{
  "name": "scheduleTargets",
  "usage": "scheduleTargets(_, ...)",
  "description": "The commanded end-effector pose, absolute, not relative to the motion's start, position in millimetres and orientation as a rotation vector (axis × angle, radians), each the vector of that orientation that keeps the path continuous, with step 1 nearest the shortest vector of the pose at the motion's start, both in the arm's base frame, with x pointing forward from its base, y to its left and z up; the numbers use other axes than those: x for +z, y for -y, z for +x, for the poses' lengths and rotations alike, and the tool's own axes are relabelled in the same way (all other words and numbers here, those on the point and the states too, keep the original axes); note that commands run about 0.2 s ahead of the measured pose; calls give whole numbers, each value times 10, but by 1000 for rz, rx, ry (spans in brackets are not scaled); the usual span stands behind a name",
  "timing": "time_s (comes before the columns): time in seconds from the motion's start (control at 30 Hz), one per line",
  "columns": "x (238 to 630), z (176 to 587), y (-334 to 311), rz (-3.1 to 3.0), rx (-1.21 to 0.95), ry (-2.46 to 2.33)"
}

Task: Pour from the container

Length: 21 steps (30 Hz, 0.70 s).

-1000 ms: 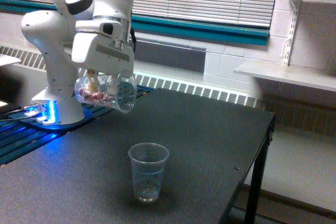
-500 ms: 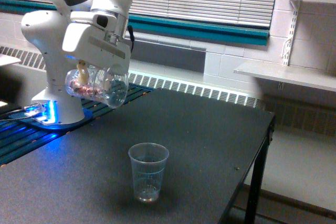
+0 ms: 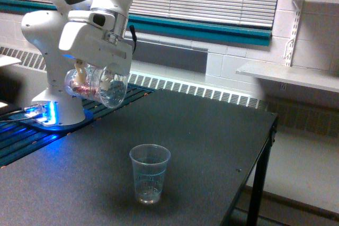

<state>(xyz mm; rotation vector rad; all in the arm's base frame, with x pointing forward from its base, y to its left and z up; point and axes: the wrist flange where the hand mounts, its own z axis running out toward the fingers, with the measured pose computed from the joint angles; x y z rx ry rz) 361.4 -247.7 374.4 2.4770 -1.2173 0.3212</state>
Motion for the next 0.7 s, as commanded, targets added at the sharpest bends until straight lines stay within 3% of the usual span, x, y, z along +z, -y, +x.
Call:
scheduleTargets(0.03,3833,3546,2642,2465,353,1281)
scheduleTargets(0.7,3781,3520,2630,2468,434,1375)
